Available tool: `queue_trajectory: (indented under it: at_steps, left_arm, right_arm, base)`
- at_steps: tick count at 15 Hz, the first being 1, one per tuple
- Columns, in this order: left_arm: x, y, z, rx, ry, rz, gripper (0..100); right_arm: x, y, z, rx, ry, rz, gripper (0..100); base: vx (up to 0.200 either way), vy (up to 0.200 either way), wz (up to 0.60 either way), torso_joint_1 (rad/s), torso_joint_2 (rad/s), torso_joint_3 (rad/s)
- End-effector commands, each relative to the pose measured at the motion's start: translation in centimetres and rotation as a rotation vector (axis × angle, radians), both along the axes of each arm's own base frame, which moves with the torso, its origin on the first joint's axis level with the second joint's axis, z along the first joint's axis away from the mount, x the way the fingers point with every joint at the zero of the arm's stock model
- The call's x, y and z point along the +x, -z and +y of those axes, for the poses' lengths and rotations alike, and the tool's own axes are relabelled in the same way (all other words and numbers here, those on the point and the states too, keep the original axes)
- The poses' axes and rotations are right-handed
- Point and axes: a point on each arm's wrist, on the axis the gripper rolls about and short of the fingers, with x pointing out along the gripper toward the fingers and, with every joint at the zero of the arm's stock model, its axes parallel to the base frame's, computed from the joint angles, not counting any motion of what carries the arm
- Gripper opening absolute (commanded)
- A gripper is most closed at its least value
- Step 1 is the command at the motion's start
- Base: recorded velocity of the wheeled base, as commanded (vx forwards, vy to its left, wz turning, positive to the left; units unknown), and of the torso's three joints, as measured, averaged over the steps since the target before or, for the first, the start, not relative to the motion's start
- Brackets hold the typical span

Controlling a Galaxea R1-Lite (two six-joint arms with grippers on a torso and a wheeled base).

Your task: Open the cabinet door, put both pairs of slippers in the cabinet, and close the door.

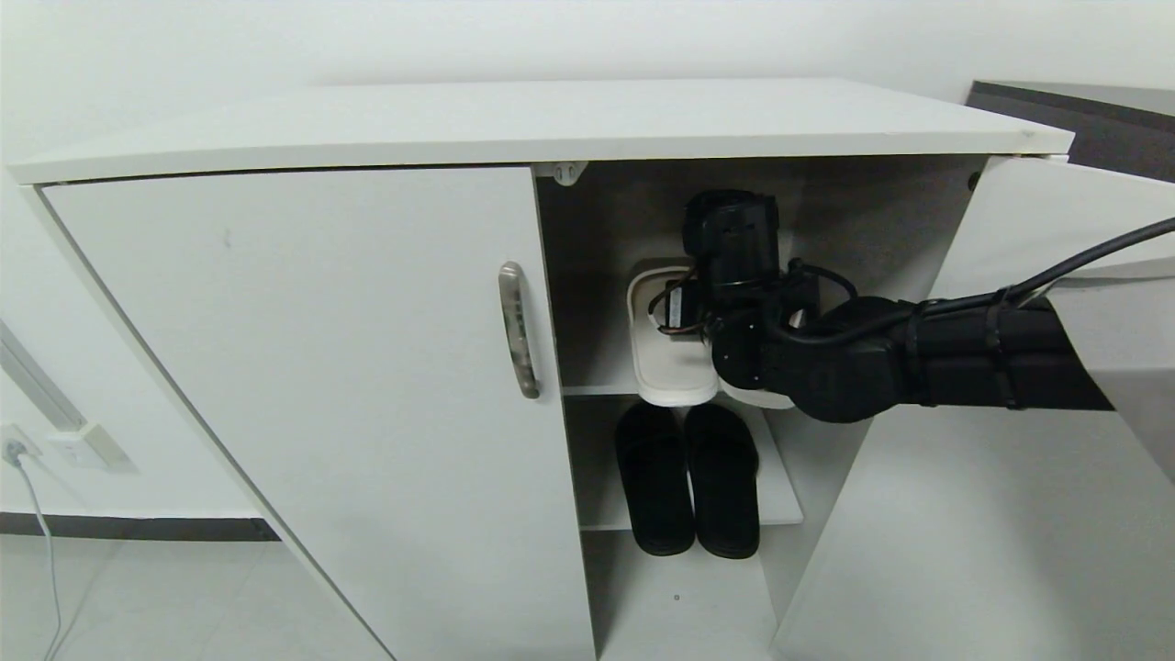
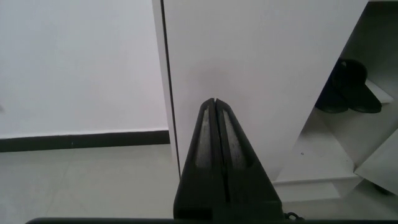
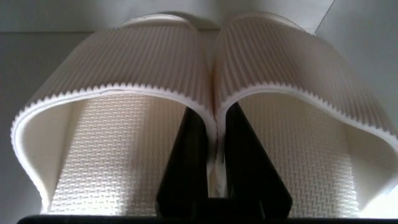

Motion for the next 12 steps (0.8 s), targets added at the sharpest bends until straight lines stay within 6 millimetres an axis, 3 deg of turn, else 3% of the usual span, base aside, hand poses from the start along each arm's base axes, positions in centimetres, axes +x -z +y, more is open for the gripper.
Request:
queue_trajectory:
  at_steps: [1,4,5,12]
  left_arm:
    - [0.00,0.00,0.00,0.002,0.000,0.000,0]
    - [0.00,0.00,0.00,0.000,0.000,0.000,0]
    - [0.00,0.00,0.00,0.000,0.000,0.000,0]
    - [0.00,0.00,0.00,0.002,0.000,0.000,0]
  right_arm:
    - [0.23,0.29,0.21,-0.002,-0.001,0.002,0]
    - [0.44,0.33,0.39,0.001,0.000,-0.001,0]
    - [0.43,0.38,0.39,-0.002,0.000,0.000,100]
    - [-0.03,-0.24,0.06,0.002,-0.002,-0.006,100]
  base:
    - [0.000,0.000,0.00,0.000,0.00,0.000]
    - [0.000,0.000,0.00,0.000,0.00,0.000]
    - [0.000,0.000,0.00,0.000,0.00,0.000]
    - [0.000,0.000,0.00,0.000,0.00,0.000]
